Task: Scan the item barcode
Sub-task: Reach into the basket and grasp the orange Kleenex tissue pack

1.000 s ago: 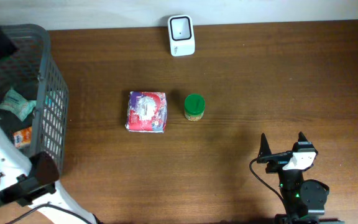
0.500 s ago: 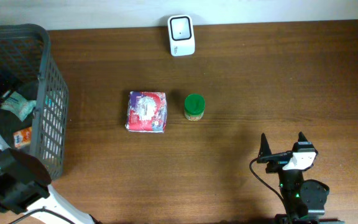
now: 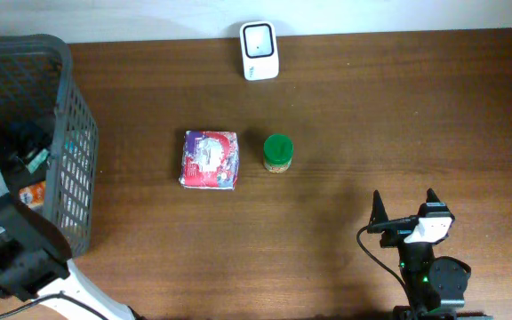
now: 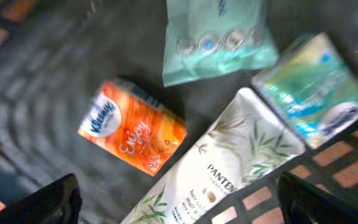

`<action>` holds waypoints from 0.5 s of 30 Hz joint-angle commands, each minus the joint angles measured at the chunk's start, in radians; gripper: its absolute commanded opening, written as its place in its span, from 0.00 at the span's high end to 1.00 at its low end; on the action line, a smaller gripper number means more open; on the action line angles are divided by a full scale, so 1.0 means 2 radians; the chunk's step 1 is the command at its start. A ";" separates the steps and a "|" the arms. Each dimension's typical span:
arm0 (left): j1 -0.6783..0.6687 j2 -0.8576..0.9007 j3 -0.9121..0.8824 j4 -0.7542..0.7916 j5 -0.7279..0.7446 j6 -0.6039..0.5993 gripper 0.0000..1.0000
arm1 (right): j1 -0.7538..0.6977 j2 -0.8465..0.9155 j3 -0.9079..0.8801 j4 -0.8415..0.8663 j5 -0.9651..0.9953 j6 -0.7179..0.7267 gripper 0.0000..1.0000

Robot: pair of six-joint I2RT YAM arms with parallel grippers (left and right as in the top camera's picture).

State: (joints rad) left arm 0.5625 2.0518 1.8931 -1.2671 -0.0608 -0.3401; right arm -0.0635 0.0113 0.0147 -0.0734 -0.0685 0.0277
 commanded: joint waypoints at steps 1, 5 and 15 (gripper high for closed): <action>0.003 0.007 -0.050 0.047 -0.008 -0.019 0.02 | 0.002 -0.003 -0.005 0.000 0.005 0.005 0.01; 0.006 0.007 -0.085 0.088 -0.010 -0.052 0.01 | 0.002 -0.003 -0.005 0.000 0.004 0.005 0.01; 0.006 0.049 -0.148 0.148 -0.010 -0.085 0.01 | 0.002 -0.003 -0.005 0.000 0.004 0.005 0.01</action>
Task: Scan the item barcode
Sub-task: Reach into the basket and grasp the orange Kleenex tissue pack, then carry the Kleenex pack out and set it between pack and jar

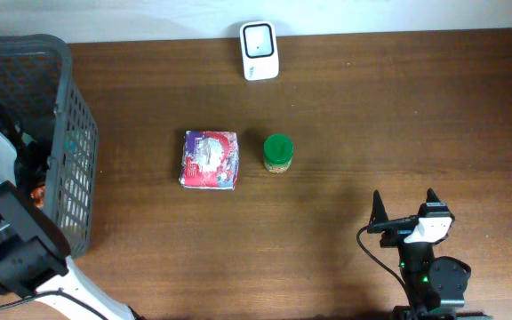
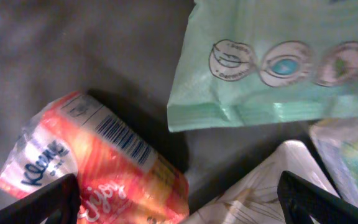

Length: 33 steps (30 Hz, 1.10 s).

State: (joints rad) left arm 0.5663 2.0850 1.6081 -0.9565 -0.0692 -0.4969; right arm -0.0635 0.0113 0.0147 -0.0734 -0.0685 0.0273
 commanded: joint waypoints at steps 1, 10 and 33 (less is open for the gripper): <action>0.004 0.037 -0.005 -0.007 -0.005 -0.007 0.04 | 0.002 -0.003 -0.005 0.000 0.004 0.006 0.01; 0.004 0.047 -0.005 -0.014 -0.005 -0.007 0.56 | 0.002 -0.003 -0.005 0.000 0.004 0.006 0.01; -0.033 -0.098 0.494 -0.293 0.173 0.055 1.00 | 0.002 -0.003 -0.005 0.000 0.004 0.006 0.01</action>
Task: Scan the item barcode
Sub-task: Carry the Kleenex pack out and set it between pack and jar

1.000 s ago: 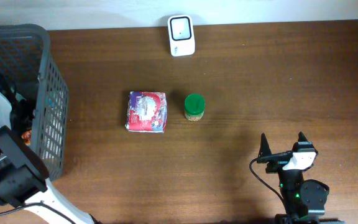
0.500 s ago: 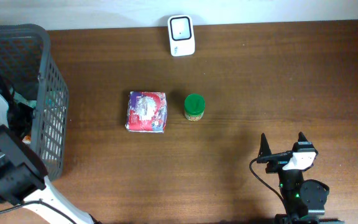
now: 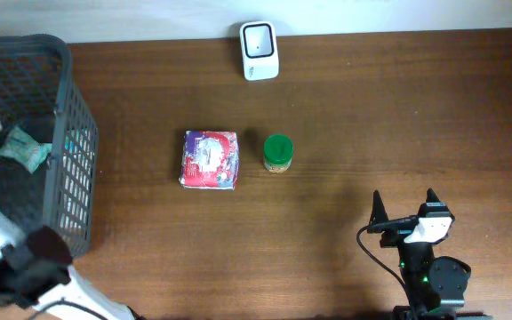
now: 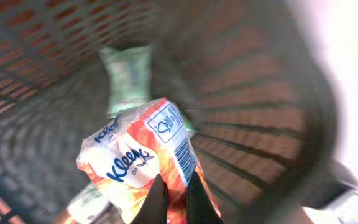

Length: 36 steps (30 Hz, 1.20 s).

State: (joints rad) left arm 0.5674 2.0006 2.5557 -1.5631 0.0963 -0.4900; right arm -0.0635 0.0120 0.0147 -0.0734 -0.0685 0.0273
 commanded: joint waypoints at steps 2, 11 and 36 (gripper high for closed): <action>-0.074 -0.080 0.021 0.013 0.117 0.086 1.00 | 0.002 -0.003 -0.005 0.000 0.004 0.006 0.01; -0.379 -0.059 0.014 -0.004 0.007 0.163 1.00 | 0.002 -0.003 -0.005 0.000 0.005 0.006 0.01; -0.457 0.095 -0.218 0.097 0.075 0.160 1.00 | 0.002 -0.003 -0.005 0.000 0.004 0.006 0.01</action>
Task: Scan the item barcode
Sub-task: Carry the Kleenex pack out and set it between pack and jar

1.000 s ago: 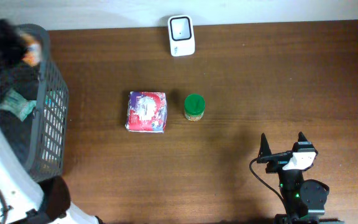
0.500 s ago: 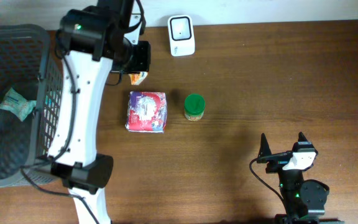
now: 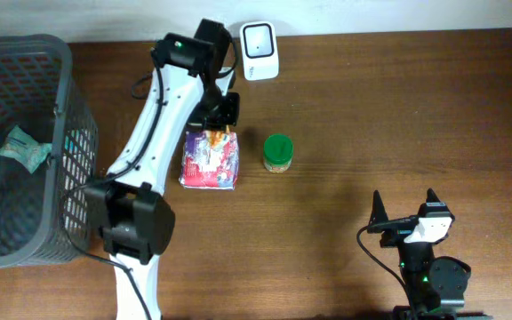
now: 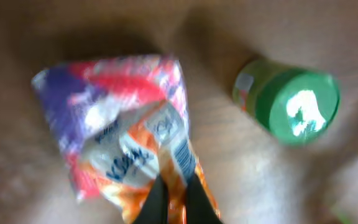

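My left gripper (image 4: 171, 186) is shut on an orange and white Kleenex tissue pack (image 4: 143, 157), whose barcode side faces the wrist camera. In the overhead view the left gripper (image 3: 223, 120) hangs over the top edge of the purple and red packet (image 3: 209, 159), a short way below the white scanner (image 3: 260, 39) at the table's far edge. The wrist view is blurred. My right gripper (image 3: 404, 205) stands open and holds nothing near the front right of the table.
A green-lidded jar (image 3: 277, 152) stands just right of the purple packet (image 4: 107, 93) and shows as the jar (image 4: 288, 102) in the wrist view. The dark mesh basket (image 3: 65, 133) at the left holds a pale green pouch (image 3: 23, 148).
My left arm has moved with the tissue pack from over the basket at the left to above the purple packet, near the scanner. The right arm has not moved.
My left gripper was open inside the basket above the tissue pack, a pouch and a tube. Then it was lower, close over the pack. Then it was shut on the pack and raised within the basket. Now it holds the pack over the table's middle.
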`<action>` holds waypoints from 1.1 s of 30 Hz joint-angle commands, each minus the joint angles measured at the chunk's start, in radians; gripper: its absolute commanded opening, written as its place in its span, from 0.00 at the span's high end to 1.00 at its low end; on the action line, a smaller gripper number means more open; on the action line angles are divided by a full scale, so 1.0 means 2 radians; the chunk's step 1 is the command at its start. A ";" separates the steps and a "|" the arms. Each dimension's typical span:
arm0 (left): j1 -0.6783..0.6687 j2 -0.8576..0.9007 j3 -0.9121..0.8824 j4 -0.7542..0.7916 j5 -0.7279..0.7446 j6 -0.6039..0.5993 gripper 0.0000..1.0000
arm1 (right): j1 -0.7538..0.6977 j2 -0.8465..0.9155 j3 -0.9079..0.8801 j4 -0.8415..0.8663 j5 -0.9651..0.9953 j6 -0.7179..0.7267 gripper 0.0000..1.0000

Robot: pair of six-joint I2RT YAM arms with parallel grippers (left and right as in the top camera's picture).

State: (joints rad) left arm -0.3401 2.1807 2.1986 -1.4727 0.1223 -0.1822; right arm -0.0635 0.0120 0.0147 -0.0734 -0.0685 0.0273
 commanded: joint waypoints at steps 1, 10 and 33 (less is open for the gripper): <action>-0.007 0.006 -0.055 0.075 0.081 0.006 1.00 | 0.002 -0.003 -0.005 0.000 0.005 0.006 0.01; -0.037 0.003 -0.054 0.089 0.008 0.008 0.22 | 0.002 -0.003 -0.005 0.000 0.005 0.006 0.01; 0.350 -0.101 0.348 -0.108 0.006 0.008 0.01 | 0.002 -0.003 -0.005 0.000 0.004 0.006 0.01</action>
State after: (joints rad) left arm 0.3042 1.9903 2.9135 -1.6871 0.1310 -0.1753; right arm -0.0635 0.0120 0.0147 -0.0734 -0.0685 0.0277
